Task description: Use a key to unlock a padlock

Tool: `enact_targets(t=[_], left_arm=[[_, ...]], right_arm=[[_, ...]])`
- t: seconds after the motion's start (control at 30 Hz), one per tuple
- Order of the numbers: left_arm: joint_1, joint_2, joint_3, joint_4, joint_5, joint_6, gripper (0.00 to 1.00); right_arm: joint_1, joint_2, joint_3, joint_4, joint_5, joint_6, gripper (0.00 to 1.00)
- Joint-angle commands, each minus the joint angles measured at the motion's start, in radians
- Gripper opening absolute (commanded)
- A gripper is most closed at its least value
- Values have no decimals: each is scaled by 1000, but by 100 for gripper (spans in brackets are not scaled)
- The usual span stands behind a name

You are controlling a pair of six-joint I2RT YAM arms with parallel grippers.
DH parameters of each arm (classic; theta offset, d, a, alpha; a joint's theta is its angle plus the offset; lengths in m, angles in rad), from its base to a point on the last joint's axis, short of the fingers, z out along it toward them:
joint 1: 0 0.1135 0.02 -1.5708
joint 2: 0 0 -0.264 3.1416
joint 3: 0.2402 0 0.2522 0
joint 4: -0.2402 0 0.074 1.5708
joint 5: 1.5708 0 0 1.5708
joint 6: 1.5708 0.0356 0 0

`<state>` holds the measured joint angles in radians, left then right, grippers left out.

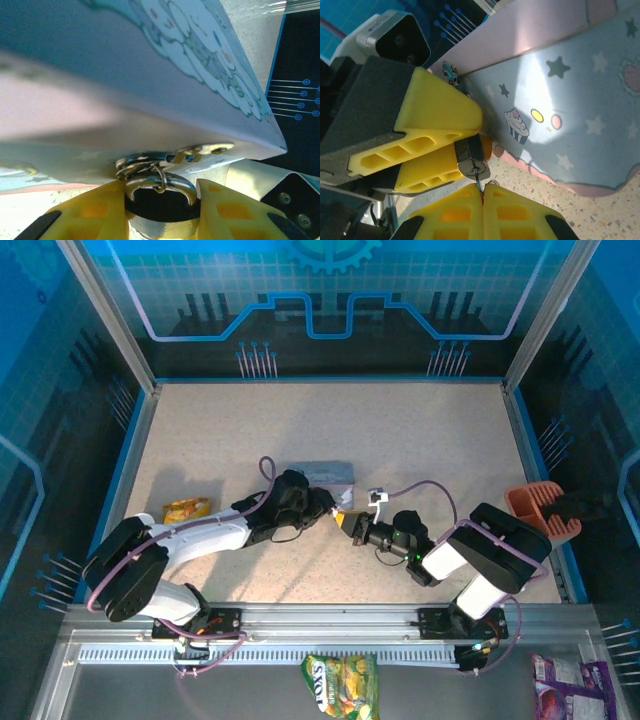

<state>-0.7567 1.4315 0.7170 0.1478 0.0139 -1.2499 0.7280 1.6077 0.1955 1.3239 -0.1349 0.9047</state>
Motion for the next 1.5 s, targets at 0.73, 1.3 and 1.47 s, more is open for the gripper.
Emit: enact_targets(t=[0.73, 1.3, 1.47], left_arm=[[-49, 73, 43, 91, 84, 207, 0], [-42, 176, 263, -535, -227, 395, 0], [-46, 226, 264, -612, -298, 403, 0]], right_arm=[[-153, -95, 6, 96, -8, 521, 0], [-195, 12, -41, -79, -231, 239, 34], [-185, -159, 7, -400, -200, 103, 35]])
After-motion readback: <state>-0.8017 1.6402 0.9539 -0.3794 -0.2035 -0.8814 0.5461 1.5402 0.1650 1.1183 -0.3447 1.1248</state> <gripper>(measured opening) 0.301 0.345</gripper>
